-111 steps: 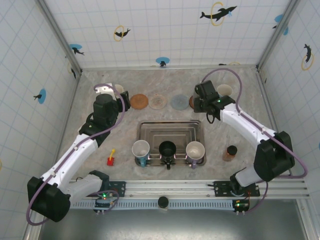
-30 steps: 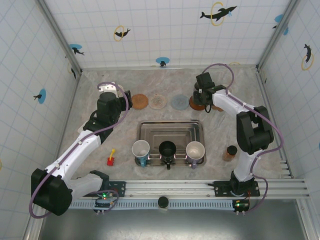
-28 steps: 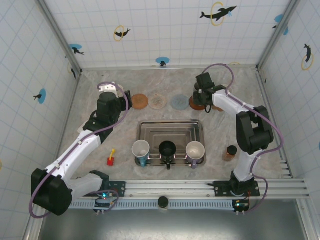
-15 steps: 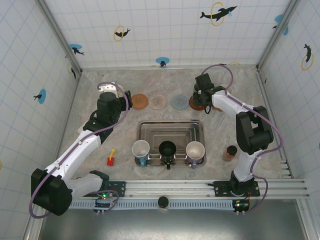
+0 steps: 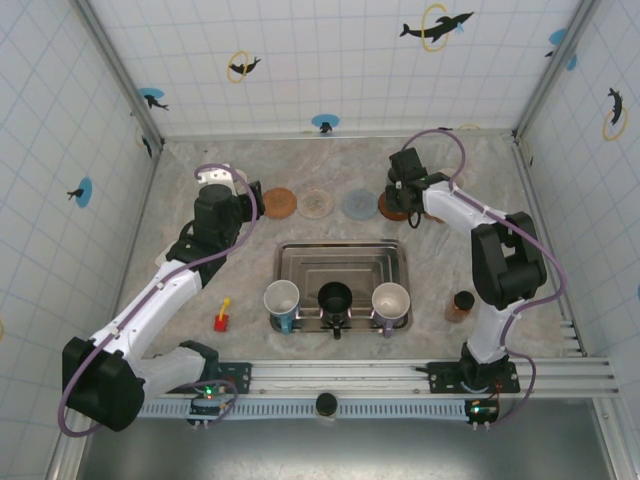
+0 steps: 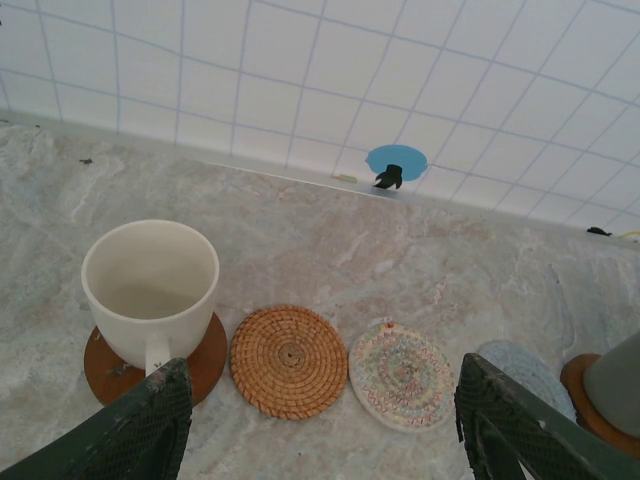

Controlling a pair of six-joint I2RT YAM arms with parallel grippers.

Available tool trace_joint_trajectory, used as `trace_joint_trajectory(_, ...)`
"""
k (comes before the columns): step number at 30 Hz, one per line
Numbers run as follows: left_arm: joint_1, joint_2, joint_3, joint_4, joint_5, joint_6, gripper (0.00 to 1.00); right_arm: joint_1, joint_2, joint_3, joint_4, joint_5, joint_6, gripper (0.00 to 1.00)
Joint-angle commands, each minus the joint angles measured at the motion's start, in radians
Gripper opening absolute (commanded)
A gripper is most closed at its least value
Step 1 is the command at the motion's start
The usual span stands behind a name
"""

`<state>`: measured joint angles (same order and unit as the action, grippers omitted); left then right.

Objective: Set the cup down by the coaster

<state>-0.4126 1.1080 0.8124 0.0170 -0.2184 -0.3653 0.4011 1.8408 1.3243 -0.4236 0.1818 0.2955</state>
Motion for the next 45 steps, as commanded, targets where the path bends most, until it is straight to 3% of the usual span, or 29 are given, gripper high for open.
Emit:
trace_joint_trajectory(1,-0.005,-0.017,0.016,0.016,0.002,0.018,0.70,0.010,-0.046,-0.016,0.032,0.019,0.004,0.00)
trace_joint_trajectory(23,-0.004,-0.021,0.015,0.012,0.002,0.020,0.70,0.016,-0.058,-0.043,0.027,0.017,0.020,0.00)
trace_joint_trajectory(37,-0.004,-0.032,0.012,0.008,0.003,0.019,0.70,0.018,-0.083,-0.064,0.026,0.016,0.026,0.47)
trace_joint_trajectory(45,-0.005,-0.033,0.011,0.007,0.001,0.020,0.70,0.025,-0.154,-0.091,0.013,0.024,0.039,0.64)
